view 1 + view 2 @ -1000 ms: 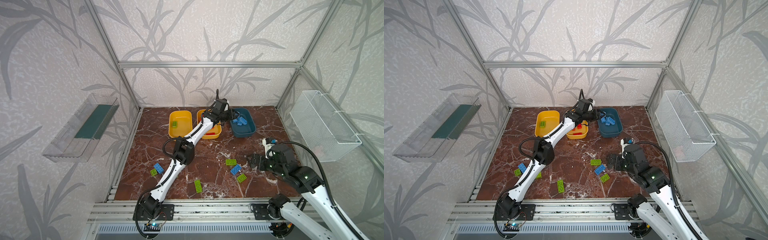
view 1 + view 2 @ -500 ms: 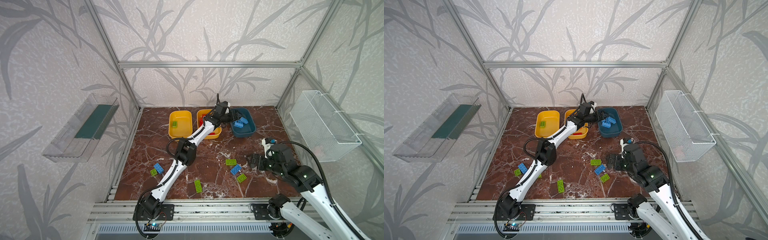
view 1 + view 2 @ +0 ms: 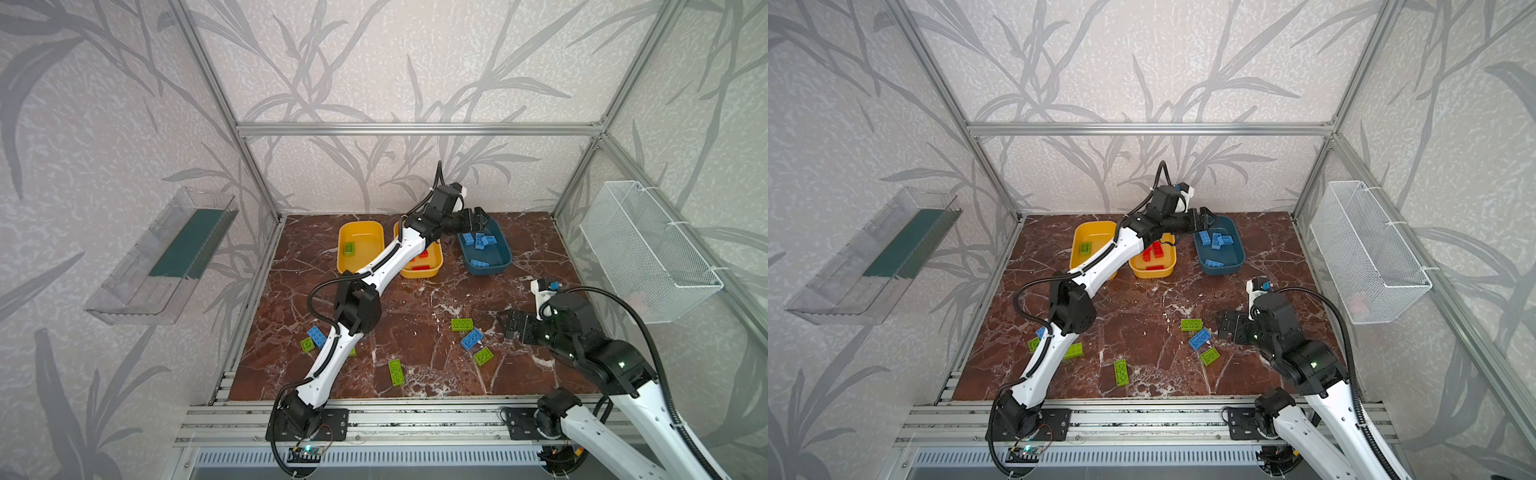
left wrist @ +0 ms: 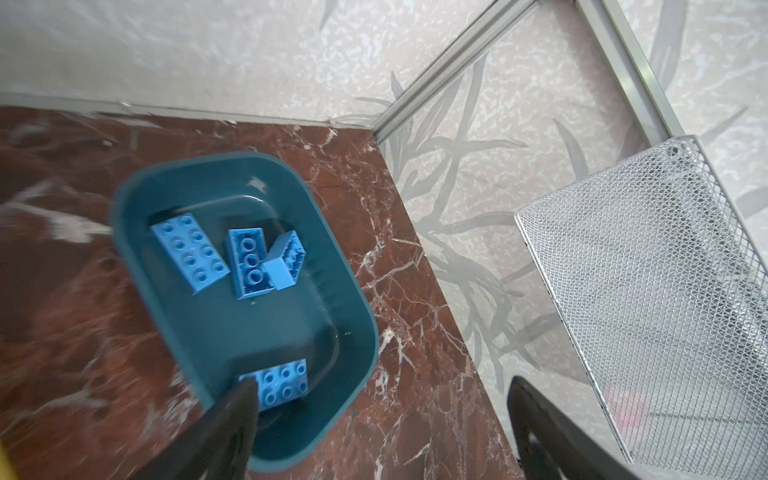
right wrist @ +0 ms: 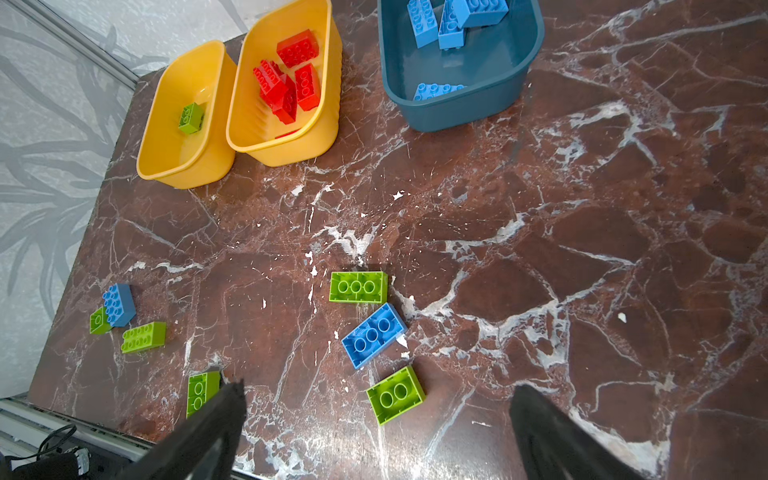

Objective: Sort the legos into containers by color
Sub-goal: 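Carry the blue brick over the teal bin and open the left gripper, then return the left gripper to a blue brick beside a lime-green brick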

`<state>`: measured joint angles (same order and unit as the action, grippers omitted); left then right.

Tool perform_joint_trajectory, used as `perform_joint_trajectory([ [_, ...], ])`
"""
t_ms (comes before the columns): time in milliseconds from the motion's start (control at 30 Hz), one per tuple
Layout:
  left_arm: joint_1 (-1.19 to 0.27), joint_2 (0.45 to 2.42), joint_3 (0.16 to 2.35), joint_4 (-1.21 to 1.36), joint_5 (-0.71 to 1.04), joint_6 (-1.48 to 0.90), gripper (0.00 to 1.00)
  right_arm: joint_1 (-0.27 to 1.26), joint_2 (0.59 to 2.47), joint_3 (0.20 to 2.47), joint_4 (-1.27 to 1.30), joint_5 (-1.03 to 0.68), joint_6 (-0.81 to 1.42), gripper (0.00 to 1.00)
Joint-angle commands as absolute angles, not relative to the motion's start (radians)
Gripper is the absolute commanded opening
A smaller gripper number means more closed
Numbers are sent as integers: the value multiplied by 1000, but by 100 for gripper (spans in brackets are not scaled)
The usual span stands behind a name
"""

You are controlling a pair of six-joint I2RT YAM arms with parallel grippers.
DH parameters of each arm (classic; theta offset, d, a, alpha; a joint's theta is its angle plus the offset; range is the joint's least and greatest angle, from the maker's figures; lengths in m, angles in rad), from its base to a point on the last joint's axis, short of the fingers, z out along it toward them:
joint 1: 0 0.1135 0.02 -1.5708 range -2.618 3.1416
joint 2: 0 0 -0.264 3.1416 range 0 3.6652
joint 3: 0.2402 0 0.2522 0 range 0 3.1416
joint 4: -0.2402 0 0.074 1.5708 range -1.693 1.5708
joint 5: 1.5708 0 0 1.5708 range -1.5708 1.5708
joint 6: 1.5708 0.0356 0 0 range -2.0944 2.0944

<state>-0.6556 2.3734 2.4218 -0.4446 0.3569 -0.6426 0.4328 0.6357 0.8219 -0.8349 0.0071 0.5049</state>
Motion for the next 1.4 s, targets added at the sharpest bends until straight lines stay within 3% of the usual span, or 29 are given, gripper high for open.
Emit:
perform_joint_trajectory([
  [0,-649,2154,2173,-619,140,-559,92,433,626,802,-816,-32,505,99],
  [133,-621,1804,1639,-550,-31,-632,93,436,621,758,-773,-71,514,99],
  [333,-558,1365,1070,-613,-222,-848,93,446,656,729,-706,-116,507,99],
  [600,-372,978,714,-771,-283,-983,93,488,734,725,-615,-155,512,99],
  [867,-164,975,575,-702,-155,-944,87,525,749,715,-596,-143,527,99],
  [1133,-146,1038,579,-666,-90,-950,78,526,728,676,-597,-124,532,99],
  [1367,-146,1083,541,-625,-37,-978,76,526,773,666,-560,-141,522,99],
])
